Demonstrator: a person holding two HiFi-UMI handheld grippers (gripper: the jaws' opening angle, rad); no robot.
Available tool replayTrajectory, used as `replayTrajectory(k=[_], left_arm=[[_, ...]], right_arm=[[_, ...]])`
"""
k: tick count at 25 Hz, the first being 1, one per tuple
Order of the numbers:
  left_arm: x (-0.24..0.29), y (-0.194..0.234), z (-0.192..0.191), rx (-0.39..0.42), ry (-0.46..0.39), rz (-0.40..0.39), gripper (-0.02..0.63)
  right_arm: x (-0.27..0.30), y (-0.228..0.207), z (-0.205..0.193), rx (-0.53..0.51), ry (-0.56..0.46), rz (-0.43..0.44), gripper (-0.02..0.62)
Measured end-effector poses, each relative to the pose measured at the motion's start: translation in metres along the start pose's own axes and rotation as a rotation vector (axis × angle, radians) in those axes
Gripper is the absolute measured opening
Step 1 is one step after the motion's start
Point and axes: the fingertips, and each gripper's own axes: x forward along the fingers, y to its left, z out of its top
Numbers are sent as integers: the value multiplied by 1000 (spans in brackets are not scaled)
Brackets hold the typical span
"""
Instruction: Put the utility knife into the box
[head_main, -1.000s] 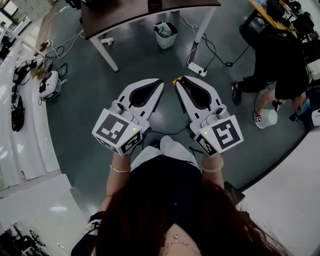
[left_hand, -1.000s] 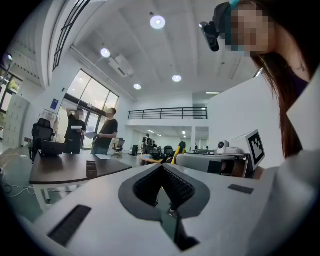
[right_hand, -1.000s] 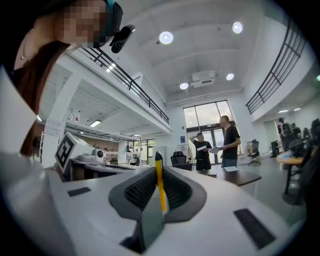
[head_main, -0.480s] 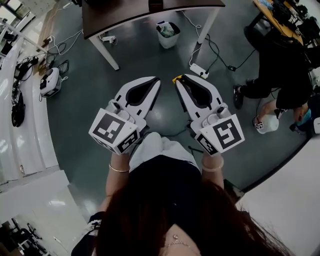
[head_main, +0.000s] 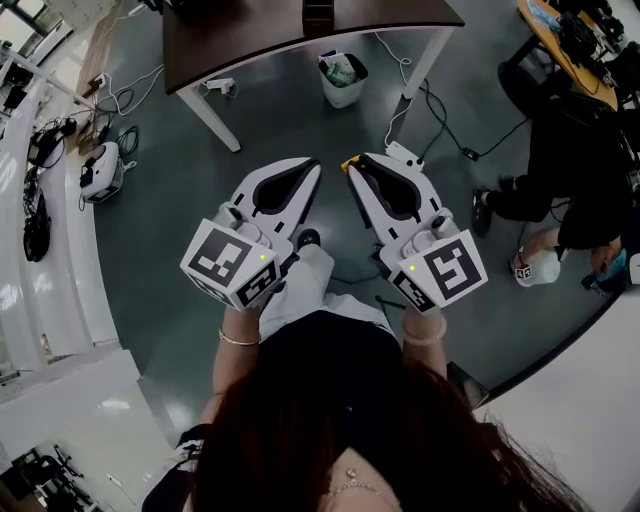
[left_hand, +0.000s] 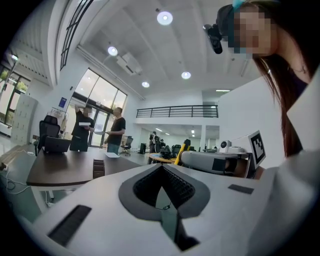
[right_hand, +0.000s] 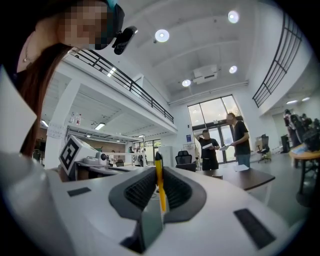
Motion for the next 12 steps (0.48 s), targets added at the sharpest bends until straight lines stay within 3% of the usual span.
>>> replayTrajectory(k=[12], left_arm=[[89, 142, 48, 26, -22, -33, 2]], right_arm=[[145, -106, 29, -26, -34, -39, 52]])
